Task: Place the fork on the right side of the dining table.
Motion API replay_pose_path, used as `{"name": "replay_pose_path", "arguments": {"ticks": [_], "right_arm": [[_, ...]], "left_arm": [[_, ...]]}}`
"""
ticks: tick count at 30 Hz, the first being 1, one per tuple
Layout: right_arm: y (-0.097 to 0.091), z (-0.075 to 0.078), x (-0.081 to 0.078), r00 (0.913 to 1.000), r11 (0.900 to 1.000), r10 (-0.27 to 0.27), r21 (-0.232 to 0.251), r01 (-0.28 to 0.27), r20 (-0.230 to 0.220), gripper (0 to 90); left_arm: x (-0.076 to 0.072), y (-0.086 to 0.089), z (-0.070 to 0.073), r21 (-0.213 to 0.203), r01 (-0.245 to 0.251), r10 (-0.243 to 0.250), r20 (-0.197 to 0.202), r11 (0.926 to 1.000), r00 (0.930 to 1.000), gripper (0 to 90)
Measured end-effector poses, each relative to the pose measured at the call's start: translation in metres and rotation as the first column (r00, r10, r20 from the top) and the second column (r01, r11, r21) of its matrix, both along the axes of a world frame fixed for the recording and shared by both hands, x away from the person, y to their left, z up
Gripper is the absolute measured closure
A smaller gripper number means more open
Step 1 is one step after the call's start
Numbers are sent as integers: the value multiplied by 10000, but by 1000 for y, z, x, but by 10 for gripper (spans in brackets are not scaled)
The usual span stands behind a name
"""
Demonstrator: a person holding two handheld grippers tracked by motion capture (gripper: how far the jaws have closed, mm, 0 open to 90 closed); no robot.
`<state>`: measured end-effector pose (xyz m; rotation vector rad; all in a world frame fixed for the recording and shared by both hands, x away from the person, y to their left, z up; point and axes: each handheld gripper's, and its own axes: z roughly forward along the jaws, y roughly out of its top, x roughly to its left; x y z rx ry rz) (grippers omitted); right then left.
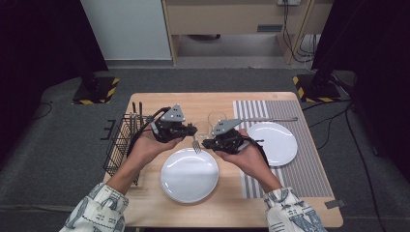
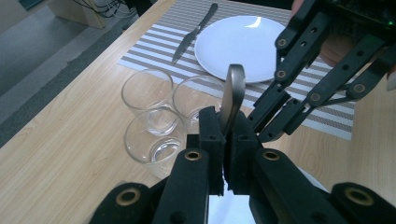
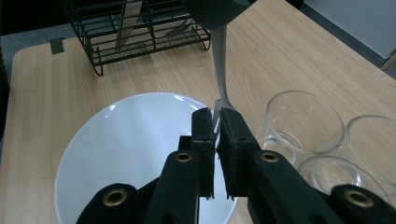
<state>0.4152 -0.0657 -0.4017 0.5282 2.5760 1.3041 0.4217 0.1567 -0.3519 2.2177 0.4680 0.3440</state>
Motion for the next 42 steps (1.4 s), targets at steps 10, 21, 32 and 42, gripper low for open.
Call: {"name": "replay_pose_path", "arguments": {"ticks": [10, 21, 32, 42], "right_arm": [[11, -5, 4, 9999, 9999, 132, -33, -132, -11, 796], [25, -5, 6, 9992, 9993, 382, -48, -382, 74, 796], [29, -8, 7, 9985, 9984, 498, -285, -491, 240, 843], [30, -12, 6, 9983, 9982, 455, -410, -440, 361, 876]], "left_arm": [[-3, -2, -7, 87, 294, -292, -196, 9995, 9994, 868], [-4, -2, -9, 169, 462, -457, -286, 9988, 9985, 868], [-4, -3, -11, 39, 575, -573, -402, 9983, 9975, 868], [-7, 5, -19, -446, 108, -117, -202, 9989, 9997, 667]]}}
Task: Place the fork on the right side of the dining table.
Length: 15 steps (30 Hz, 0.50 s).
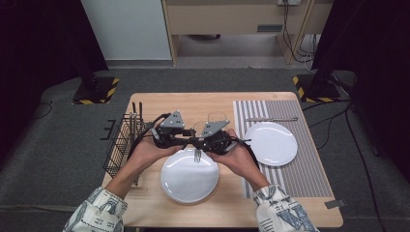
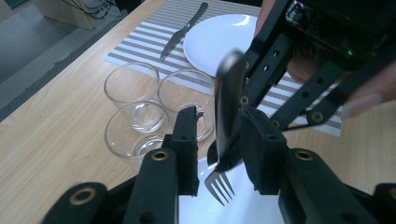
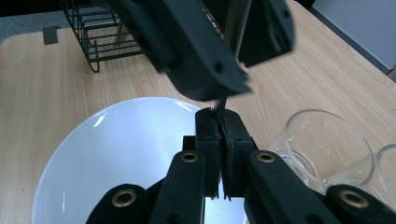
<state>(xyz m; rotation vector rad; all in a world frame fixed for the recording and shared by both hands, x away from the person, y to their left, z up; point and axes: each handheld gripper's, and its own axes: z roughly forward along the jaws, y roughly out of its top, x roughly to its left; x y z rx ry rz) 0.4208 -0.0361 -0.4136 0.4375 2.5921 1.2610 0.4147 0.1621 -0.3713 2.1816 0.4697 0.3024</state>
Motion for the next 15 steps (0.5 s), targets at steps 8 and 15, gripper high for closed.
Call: {"name": "replay_pose_path", "arguments": {"ticks": [8, 15], "right_arm": [[-12, -2, 9, 9995, 9999, -65, 146, 70, -303, 876], [-16, -5, 15, 9989, 10000, 64, 69, -61, -460, 875]], "left_arm": [[-4, 8, -21, 21, -399, 399, -51, 9992, 9992, 502], [-6, 11, -36, 36, -828, 829, -224, 9966, 9963, 322]]}}
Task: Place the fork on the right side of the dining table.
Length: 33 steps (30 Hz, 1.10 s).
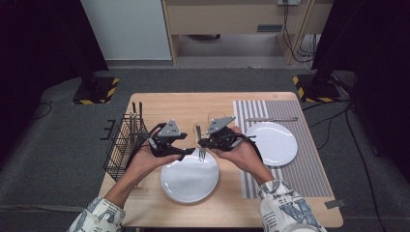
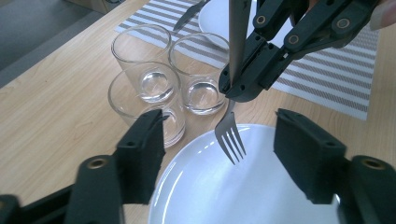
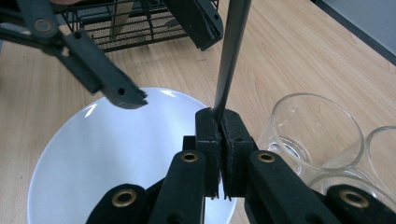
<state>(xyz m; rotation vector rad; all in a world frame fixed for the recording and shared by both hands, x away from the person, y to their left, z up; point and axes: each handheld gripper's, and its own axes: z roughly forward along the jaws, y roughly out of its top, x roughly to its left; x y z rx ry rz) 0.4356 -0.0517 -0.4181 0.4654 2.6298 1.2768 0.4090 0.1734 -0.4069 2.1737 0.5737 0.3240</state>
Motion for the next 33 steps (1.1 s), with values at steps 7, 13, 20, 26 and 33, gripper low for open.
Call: {"name": "replay_pose_path", "arguments": {"ticks": [7, 13, 20, 26, 33], "right_arm": [[-1, 3, 1, 10000, 10000, 64, -11, -64, 9, 875], [-3, 7, 1, 10000, 10000, 71, 19, -71, 52, 875], [-5, 11, 1, 9999, 10000, 32, 18, -33, 114, 874], [-5, 14, 2, 9999, 10000, 11, 43, -11, 122, 874], [-2, 19, 1, 9999, 9999, 116, 104, -117, 125, 874]], "left_arm": [[-1, 1, -3, -151, -10, 12, 150, 9999, 9999, 209], [-2, -2, -4, -243, -75, 81, 225, 9997, 9997, 141], [-3, -6, -7, -346, -136, 147, 321, 9993, 9994, 93], [-1, -9, -11, -147, -284, 282, -136, 9995, 9995, 95], [-1, -13, -19, -180, -186, 186, 9, 9997, 9998, 119]]}}
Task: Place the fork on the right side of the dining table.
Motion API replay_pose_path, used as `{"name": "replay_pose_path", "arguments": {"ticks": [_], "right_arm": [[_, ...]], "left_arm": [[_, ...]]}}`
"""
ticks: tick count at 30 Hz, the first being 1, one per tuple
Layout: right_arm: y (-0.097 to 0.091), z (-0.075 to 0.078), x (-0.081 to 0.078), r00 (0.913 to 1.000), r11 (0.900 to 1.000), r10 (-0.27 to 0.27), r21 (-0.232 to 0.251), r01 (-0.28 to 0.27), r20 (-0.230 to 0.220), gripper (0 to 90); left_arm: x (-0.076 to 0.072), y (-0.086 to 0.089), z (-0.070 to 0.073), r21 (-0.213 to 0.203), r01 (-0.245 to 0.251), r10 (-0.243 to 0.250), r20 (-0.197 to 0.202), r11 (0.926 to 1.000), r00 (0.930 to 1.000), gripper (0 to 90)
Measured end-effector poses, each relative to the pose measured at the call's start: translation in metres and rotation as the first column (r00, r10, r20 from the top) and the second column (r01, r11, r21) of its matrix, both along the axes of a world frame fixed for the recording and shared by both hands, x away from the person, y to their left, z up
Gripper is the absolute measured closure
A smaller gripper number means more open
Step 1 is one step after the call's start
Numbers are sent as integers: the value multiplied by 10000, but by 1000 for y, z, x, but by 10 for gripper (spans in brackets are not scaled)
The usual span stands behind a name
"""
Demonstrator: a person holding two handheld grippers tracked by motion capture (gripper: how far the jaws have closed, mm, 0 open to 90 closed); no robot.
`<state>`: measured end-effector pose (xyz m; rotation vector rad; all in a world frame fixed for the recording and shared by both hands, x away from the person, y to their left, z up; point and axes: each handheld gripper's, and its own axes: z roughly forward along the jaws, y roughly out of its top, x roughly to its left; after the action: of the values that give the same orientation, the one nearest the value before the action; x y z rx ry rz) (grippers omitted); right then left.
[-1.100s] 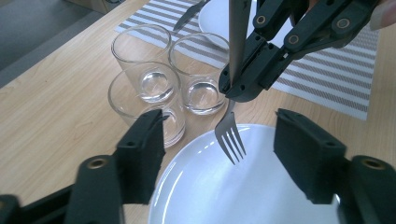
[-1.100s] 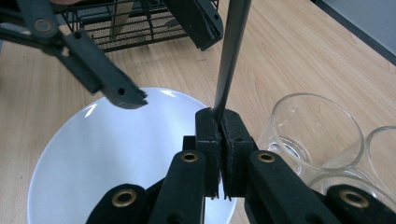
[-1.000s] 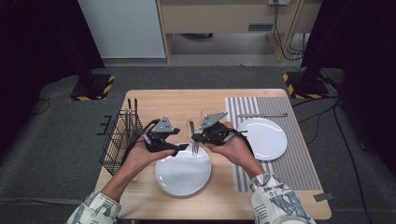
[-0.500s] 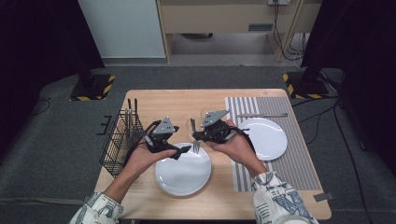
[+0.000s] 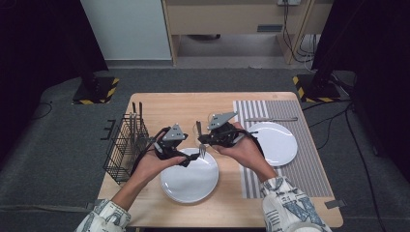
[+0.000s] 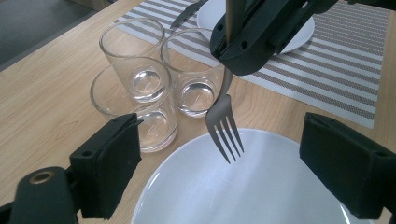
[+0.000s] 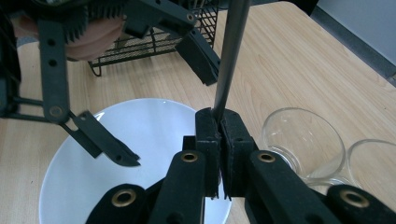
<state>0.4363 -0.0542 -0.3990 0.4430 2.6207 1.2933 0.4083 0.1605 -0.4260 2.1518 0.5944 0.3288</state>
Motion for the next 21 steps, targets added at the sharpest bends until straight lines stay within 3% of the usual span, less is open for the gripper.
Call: {"name": "replay_pose_path", "arguments": {"ticks": [5, 12, 17, 21], "right_arm": [[3, 3, -1, 10000, 9999, 64, 156, -64, 14, 874], [5, 5, -3, 9998, 9994, 177, 298, -178, 34, 873], [6, 6, -4, 9997, 9991, 248, 336, -251, 75, 873], [7, 7, -6, 9997, 9993, 241, 274, -243, 102, 873]], "left_arm": [[2, -2, -6, -156, -67, 65, -108, 9999, 9999, 105], [2, -3, -11, -46, -87, 86, -125, 10000, 9999, 138], [0, -6, -10, -63, 38, -37, 145, 10000, 9999, 271], [0, -8, -11, -338, 33, -30, 70, 9994, 10000, 358]]}}
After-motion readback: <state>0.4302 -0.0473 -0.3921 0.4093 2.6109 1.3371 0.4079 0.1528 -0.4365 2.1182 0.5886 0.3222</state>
